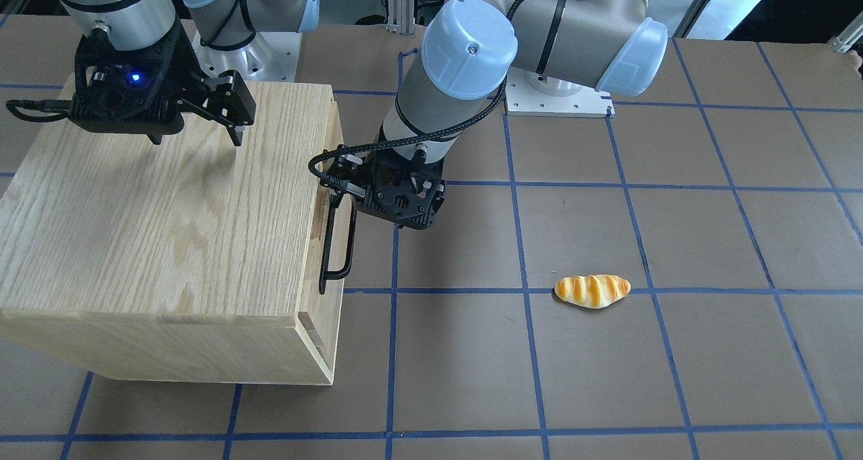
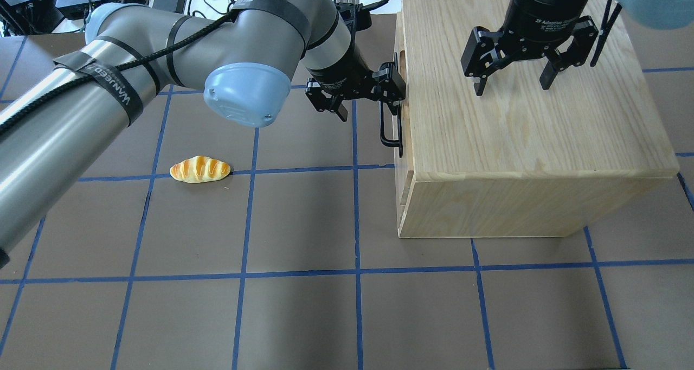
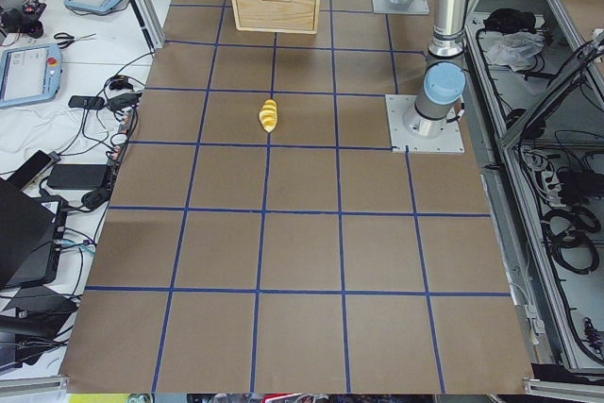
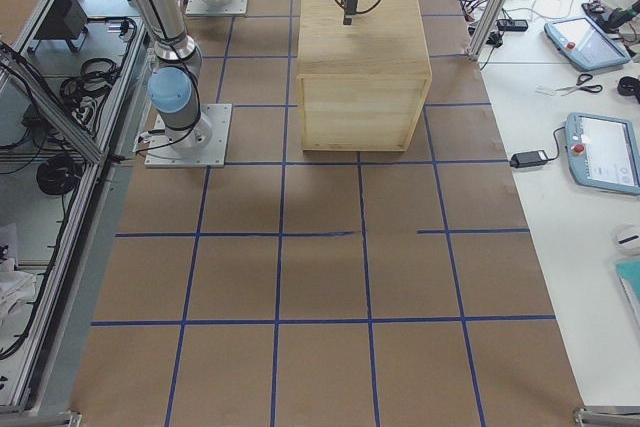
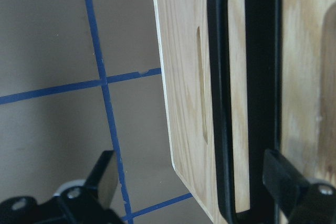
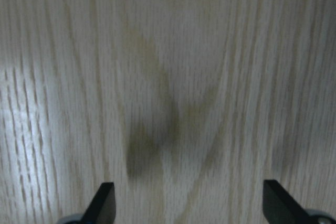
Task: Open upper drawer
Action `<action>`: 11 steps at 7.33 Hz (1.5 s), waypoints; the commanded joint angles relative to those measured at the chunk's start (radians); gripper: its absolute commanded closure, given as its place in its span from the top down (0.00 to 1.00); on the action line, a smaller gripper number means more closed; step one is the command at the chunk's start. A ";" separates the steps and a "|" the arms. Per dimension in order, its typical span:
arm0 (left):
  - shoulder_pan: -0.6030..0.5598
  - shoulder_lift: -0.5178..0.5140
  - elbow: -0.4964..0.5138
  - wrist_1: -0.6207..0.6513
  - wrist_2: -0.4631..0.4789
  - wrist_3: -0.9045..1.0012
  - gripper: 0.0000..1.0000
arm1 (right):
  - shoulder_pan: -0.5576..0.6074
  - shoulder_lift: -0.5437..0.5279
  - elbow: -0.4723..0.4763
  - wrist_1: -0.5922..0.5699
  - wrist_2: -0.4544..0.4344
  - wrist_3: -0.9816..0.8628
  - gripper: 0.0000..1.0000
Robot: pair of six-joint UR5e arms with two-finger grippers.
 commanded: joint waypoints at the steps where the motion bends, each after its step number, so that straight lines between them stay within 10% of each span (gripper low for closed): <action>1: 0.007 -0.004 -0.015 0.002 0.005 0.045 1.00 | 0.000 0.000 -0.001 0.000 0.000 0.000 1.00; 11: 0.386 0.120 -0.084 -0.173 0.061 0.217 1.00 | 0.000 0.000 0.001 0.000 0.000 0.000 1.00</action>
